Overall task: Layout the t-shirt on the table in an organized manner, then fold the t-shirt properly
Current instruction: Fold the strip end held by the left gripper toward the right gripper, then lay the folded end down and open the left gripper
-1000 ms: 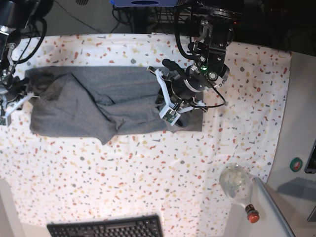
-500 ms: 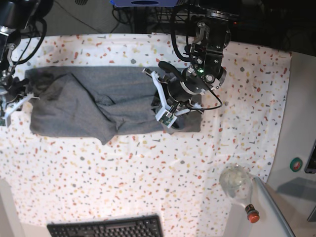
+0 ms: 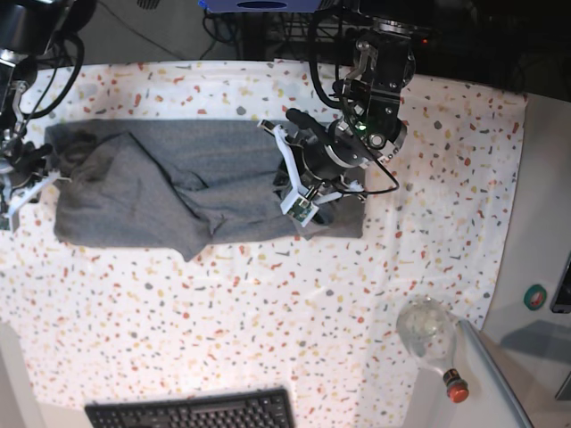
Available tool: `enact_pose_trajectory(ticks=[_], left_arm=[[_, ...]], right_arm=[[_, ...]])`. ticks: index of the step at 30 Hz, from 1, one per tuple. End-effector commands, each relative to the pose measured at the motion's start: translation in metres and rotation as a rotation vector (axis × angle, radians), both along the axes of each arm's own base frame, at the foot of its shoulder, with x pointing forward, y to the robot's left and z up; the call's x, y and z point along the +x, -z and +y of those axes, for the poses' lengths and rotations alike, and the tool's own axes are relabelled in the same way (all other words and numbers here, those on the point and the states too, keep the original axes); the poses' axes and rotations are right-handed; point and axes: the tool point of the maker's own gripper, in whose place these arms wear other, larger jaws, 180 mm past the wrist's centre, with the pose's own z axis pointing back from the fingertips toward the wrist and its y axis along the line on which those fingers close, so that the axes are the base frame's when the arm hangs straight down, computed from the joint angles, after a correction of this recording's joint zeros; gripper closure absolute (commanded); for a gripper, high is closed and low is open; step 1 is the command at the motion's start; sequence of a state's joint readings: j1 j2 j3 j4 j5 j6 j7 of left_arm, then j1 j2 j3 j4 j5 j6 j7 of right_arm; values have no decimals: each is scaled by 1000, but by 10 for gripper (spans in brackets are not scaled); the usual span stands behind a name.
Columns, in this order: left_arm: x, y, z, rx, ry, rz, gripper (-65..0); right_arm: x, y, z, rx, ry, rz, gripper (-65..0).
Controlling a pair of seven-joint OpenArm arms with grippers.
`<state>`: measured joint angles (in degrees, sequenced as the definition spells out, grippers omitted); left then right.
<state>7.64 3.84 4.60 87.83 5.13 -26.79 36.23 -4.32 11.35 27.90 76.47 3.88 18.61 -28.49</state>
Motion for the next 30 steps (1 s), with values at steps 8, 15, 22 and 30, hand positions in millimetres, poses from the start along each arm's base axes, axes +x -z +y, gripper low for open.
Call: enact_pose_trajectory(ticks=[8,15,22,30], left_arm=[[10,-13,-6,-32,0,-44,0],[10,-12,-6,-31,0,-44,-128],[0,-5,-31,-20,98,-27,-351],[-17,2,-83,-25,278,-3,-352]], right_arm=[[11,-15,-10,-26,2,-49,0],[12,-15,-9,-26,0,-49,0],[12,-15,-9,-26,0,-49,0],[12,-16,-10,-27,1,-50,0]])
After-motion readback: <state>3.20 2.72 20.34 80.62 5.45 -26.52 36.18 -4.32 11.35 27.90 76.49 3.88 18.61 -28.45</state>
